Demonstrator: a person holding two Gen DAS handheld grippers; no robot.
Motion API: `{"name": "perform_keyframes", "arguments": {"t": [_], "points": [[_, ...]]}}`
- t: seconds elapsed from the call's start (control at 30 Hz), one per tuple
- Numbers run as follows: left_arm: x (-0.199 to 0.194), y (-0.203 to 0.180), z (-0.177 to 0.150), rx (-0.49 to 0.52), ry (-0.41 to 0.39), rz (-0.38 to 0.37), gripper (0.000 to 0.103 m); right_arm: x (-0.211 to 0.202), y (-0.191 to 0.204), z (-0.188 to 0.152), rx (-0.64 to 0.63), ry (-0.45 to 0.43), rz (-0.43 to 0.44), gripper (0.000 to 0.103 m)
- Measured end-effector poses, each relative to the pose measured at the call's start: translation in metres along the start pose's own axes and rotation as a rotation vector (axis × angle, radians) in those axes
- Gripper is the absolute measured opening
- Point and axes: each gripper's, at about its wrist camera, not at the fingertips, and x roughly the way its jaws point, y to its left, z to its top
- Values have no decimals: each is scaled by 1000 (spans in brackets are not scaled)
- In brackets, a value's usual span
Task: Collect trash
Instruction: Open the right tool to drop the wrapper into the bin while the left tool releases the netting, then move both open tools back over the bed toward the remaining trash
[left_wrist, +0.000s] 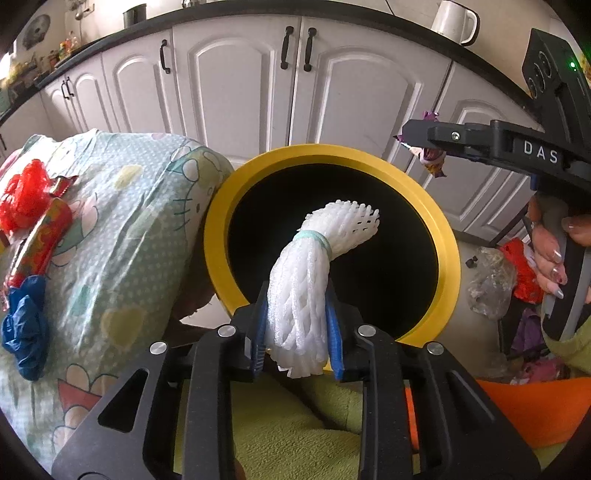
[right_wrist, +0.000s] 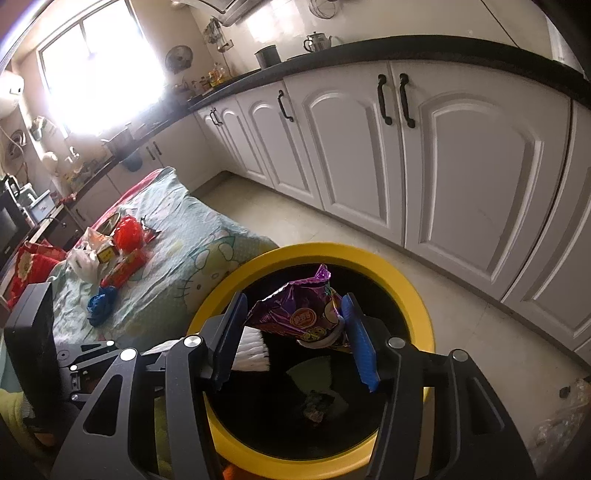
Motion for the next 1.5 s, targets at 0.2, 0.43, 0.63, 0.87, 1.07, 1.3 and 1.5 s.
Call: {"name": "perform_keyframes", "arguments": {"t": [0.2,0.43,0.63,0.87,1.07,1.3,1.5], "points": [[-3,3,1,-22,-12,-7,45,4,4,-1,2,13,13,63],[-13,8,3,-55,-47,-7,78,0,-2,1,41,-5,5,72],[-28,18,4,-94,-98,6,91,-7,-1,4,44,-32,-14,76],[-48,35,4,-150,-167,69,92,-16,10,9,16,-69,-28,80],[-75,45,1,-159,-245,138,92,-21,24,13,-13,-80,-26,80],[-99,65,-7,-216,-300,188,92,-24,50,15,-65,-84,-11,82],[-118,80,-10,-252,-350,240,92,-26,69,17,-101,-89,-6,83]]}}
